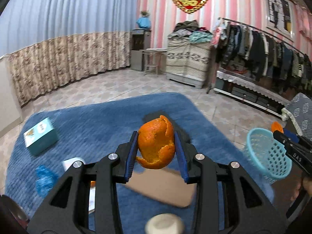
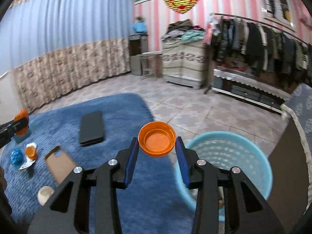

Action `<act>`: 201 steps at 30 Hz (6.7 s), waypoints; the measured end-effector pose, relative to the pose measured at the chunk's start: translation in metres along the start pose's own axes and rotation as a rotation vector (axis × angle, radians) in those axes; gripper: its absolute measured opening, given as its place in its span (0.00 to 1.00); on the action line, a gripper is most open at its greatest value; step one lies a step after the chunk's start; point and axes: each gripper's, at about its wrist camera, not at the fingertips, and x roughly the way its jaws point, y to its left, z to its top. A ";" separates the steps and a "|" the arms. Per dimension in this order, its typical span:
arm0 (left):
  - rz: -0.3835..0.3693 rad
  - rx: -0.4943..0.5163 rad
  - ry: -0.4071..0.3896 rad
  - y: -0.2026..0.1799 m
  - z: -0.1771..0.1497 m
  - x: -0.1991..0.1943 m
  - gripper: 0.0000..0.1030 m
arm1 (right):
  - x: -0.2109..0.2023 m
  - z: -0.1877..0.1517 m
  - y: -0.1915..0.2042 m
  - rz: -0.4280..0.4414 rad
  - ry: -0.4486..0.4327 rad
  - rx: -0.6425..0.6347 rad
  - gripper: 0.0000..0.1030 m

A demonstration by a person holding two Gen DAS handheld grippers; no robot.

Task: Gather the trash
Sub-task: 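Carry the orange peel and cap in both tools over the blue basket, then open the left tool to drop the peel while the right tool releases the cap, then move both open tools back over the items on the rug, then grasp the blue plastic bag with the left tool, then grasp the second orange peel with the right tool while the left tool holds the bag, then carry the blue bag and orange peel in both tools toward the blue basket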

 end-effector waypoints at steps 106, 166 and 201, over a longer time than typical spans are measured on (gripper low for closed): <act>-0.078 0.033 0.023 -0.070 -0.001 0.033 0.95 | 0.056 -0.037 -0.044 -0.155 0.077 0.058 0.95; 0.280 -0.246 0.151 0.226 -0.076 -0.034 0.25 | 0.050 -0.056 0.322 0.464 0.176 -0.384 0.95; 0.157 -0.155 0.097 0.146 -0.036 -0.010 0.25 | 0.017 -0.002 0.147 0.248 0.066 -0.178 0.38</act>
